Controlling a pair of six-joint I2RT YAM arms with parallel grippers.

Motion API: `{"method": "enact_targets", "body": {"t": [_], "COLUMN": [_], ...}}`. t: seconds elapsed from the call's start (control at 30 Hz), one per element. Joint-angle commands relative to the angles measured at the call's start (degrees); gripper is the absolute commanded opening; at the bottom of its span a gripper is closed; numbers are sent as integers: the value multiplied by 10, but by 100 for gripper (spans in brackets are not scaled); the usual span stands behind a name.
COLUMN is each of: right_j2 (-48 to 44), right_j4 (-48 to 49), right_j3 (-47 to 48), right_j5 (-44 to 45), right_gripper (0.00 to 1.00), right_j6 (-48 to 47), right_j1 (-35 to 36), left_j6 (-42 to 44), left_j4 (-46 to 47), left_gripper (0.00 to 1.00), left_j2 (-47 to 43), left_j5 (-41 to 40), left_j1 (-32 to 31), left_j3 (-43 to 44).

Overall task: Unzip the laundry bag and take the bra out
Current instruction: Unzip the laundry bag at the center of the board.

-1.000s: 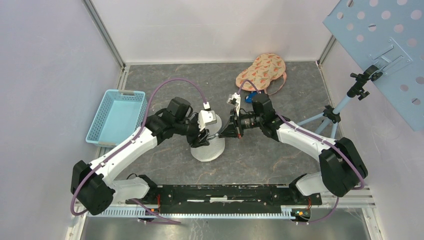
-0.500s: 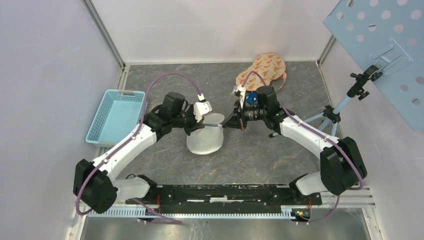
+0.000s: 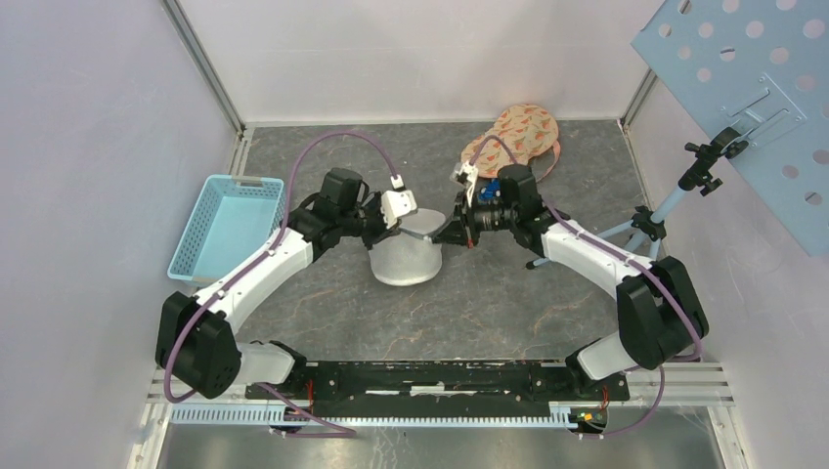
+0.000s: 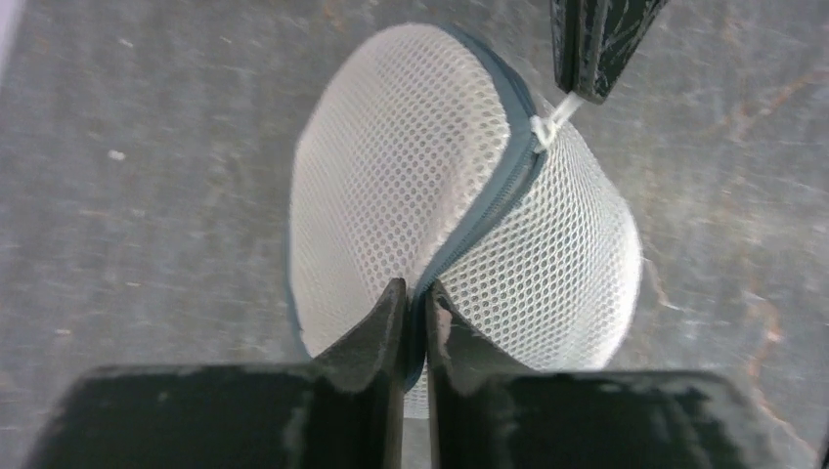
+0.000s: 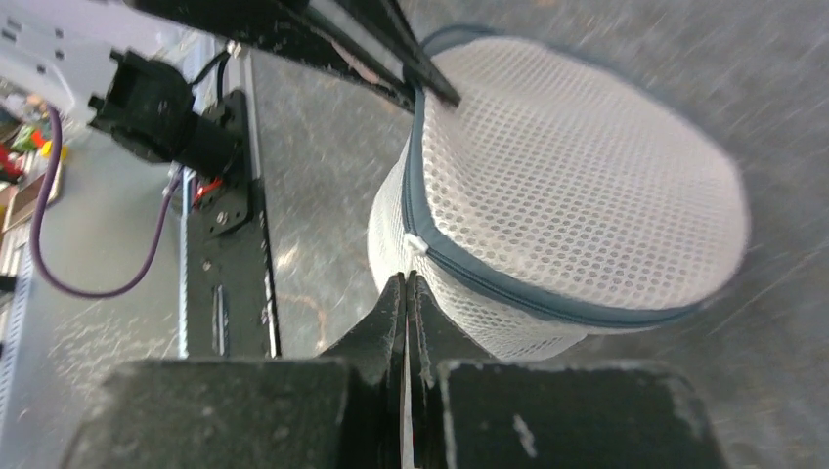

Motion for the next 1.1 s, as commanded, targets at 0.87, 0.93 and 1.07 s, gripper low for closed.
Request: {"method": "enact_targets", "body": {"t": [0.87, 0.93, 1.07], "right_j2": [-22, -26, -35], "right_j4": [76, 56, 27], "right_j3": [-81, -77, -79], "right_j5": [-20, -19, -19], "right_gripper": [0, 0, 0], "right_j6": [52, 38, 16], "right_j1": [93, 91, 74], "left_j6": [68, 86, 111], "left_j4": [-126, -125, -124], "left_gripper": [59, 45, 20], "left_j2": [-50, -51, -72], "left_j5": [29, 5, -8], "left_j1": [-81, -80, -70], "left_j3": [-11, -24, -53]}}
